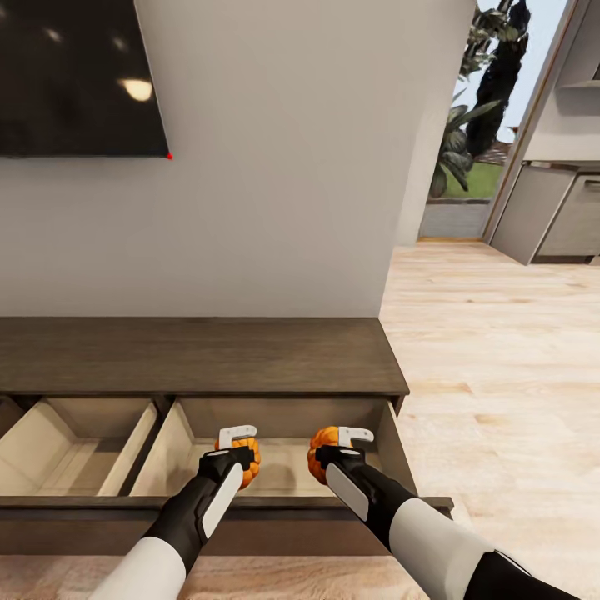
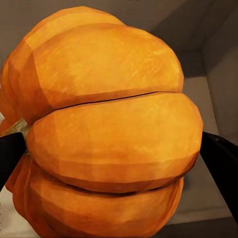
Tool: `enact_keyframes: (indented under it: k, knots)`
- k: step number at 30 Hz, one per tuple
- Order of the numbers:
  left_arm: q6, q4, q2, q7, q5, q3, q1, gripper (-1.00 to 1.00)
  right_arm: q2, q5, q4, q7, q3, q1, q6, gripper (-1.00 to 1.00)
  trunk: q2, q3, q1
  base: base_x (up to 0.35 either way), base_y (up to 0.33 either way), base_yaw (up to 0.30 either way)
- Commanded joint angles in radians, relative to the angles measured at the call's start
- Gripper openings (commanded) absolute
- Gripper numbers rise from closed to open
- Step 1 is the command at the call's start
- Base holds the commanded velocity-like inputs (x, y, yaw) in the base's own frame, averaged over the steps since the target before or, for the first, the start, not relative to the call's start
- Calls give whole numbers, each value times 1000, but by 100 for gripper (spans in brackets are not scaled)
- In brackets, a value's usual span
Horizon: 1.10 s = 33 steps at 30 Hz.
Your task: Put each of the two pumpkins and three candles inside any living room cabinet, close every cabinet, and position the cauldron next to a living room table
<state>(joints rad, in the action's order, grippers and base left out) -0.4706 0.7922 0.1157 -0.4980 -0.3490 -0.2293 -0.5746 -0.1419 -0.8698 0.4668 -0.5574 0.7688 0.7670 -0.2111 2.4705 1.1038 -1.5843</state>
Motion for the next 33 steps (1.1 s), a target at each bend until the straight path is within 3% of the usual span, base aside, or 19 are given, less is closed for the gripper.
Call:
enact_keyframes:
  k: [1, 20, 21, 22, 23, 33]
  knots:
    - [-2, 1, -1, -10, -10, -4, -1, -100, 1, -3, 2, -7, 7, 1, -5, -100, 0, 1, 0, 0, 0, 0]
    - [-2, 1, -1, -10, -10, -4, -1, -100, 1, -3, 3, -7, 6, 1, -5, -100, 0, 1, 0, 0, 0, 0]
    - [-2, 1, -1, -10, -10, -4, -1, -100, 1, -3, 3, -7, 6, 1, -5, 100, 0, 1, 0, 0, 0, 0]
    - [-2, 1, -1, -10, -10, -4, -1, -100, 1, -3, 3, -7, 7, 1, -5, 100, 0, 1, 0, 0, 0, 0]
    - [-2, 1, -1, -10, -10, -4, -1, 100, 1, -3, 3, -7, 6, 1, -5, 100, 0, 1, 0, 0, 0, 0]
    - [-2, 1, -1, -10, -10, -4, -1, 100, 1, -3, 3, -7, 6, 1, -5, 100, 0, 1, 0, 0, 0, 0]
